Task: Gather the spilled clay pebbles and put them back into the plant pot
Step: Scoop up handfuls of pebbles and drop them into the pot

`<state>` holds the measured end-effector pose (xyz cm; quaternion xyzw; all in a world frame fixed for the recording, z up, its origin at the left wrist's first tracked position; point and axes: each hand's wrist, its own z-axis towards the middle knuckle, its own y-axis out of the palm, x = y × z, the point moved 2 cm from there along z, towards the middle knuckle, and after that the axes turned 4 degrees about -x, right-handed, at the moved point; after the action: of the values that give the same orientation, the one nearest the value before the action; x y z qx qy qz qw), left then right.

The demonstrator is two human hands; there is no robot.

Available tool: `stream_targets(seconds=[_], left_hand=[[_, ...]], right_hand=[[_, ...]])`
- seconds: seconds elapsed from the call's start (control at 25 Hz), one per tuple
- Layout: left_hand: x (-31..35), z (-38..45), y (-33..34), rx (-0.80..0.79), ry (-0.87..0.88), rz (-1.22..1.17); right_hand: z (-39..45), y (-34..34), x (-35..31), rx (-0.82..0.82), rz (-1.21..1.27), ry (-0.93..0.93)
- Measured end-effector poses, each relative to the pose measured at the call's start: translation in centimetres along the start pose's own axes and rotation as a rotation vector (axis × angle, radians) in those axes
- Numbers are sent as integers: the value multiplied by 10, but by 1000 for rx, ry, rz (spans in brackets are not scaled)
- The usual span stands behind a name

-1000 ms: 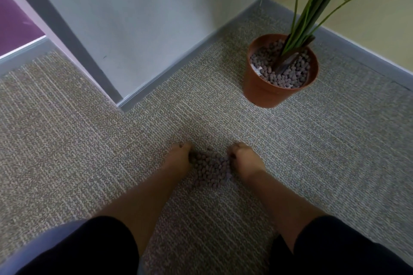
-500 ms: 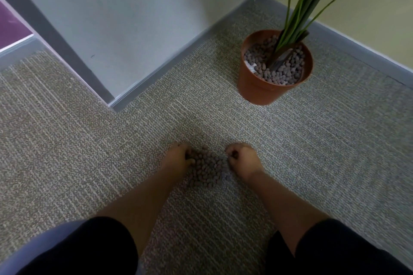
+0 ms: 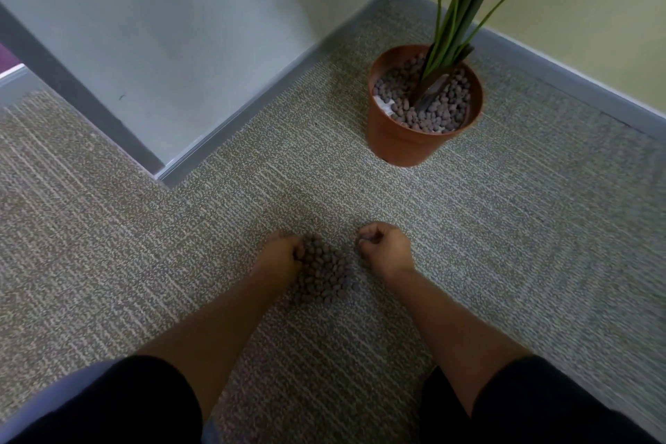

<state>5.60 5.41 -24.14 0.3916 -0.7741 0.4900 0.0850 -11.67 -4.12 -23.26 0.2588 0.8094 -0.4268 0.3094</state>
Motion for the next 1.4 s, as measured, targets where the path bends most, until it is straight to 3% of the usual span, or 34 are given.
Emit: stream_targets(seconds=[0.08, 0.16, 0.28, 0.4, 0.56, 0.72, 0.8, 0.92, 1.04, 1.12, 1.24, 1.4], left_hand=[[2, 2, -4, 60, -141, -249], [14, 2, -12, 105, -281, -670], [55, 13, -38, 97, -219, -1053], [112, 30, -78, 87, -97, -1154], [177, 54, -117, 124, 29, -1311], [225, 70, -122, 0, 85, -1338], [231, 73, -119, -21, 108, -1267], [208, 73, -114, 141, 127, -1034], [156, 63, -99, 239, 100, -710], [111, 56, -82, 126, 139, -237], [46, 38, -49, -145, 182, 391], [18, 14, -16, -157, 222, 571]], right_hand=[[0, -2, -9, 45, 119, 34], [4, -8, -28, 72, 272, 57], [10, -28, -65, 107, 438, 10], [16, -64, -100, 131, 602, -56], [38, -111, -126, 166, 1023, -10], [58, -132, -130, 113, 1034, 17], [57, -132, -120, 101, 974, -5], [43, -117, -103, 127, 915, -95], [30, -82, -74, 13, 591, -114], [21, -53, -52, -134, 285, -97], [9, -13, -18, -253, -387, -246], [-11, 14, 3, -309, -767, -372]])
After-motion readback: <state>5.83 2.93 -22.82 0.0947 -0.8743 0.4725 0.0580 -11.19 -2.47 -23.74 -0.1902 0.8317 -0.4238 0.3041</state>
